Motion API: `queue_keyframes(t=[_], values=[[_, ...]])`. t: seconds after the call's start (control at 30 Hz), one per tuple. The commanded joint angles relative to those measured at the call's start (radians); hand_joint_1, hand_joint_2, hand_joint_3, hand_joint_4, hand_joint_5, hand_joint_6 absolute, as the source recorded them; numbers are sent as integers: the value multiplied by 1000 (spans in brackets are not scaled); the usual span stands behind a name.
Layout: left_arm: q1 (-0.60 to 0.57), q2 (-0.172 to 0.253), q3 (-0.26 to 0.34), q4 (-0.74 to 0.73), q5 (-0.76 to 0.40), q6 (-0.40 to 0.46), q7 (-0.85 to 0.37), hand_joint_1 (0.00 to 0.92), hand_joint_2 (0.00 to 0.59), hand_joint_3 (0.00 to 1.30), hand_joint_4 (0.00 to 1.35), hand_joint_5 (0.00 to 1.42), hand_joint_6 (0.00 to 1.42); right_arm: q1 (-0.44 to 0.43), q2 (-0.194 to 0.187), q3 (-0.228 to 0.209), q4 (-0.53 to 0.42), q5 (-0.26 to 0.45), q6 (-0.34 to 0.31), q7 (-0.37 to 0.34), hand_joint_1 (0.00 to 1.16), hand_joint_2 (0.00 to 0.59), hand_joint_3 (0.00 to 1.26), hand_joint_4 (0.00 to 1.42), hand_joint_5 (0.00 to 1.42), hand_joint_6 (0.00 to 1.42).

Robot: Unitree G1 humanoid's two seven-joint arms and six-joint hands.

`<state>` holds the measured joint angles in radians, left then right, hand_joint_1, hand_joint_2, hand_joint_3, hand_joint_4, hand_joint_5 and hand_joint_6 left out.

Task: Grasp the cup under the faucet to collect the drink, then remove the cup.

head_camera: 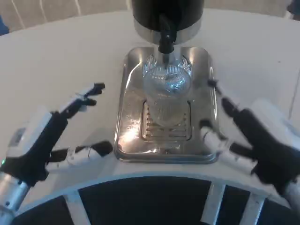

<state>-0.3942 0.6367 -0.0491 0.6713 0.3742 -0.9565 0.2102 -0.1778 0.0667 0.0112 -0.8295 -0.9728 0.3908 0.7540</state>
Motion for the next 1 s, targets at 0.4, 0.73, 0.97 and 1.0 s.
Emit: queue_keyframes(t=[0.4, 0.73, 0.97, 1.0], values=[[295, 51, 65, -329, 67, 88, -92, 134, 86, 155, 131, 222, 290, -179, -52, 38, 117, 284, 107, -204, 577, 586, 0, 0, 0, 0], [347, 51, 86, -392, 82, 126, -123, 134, 86, 147, 111, 209, 277, -255, -84, 110, 132, 359, 147, -252, 566, 586, 0, 0, 0, 0], [360, 60, 93, -398, 81, 123, -139, 134, 86, 142, 110, 208, 275, -288, -127, 113, 149, 420, 151, -284, 553, 586, 0, 0, 0, 0], [362, 62, 92, -399, 81, 122, -140, 134, 86, 141, 110, 208, 275, -291, -132, 113, 153, 429, 150, -289, 551, 586, 0, 0, 0, 0]])
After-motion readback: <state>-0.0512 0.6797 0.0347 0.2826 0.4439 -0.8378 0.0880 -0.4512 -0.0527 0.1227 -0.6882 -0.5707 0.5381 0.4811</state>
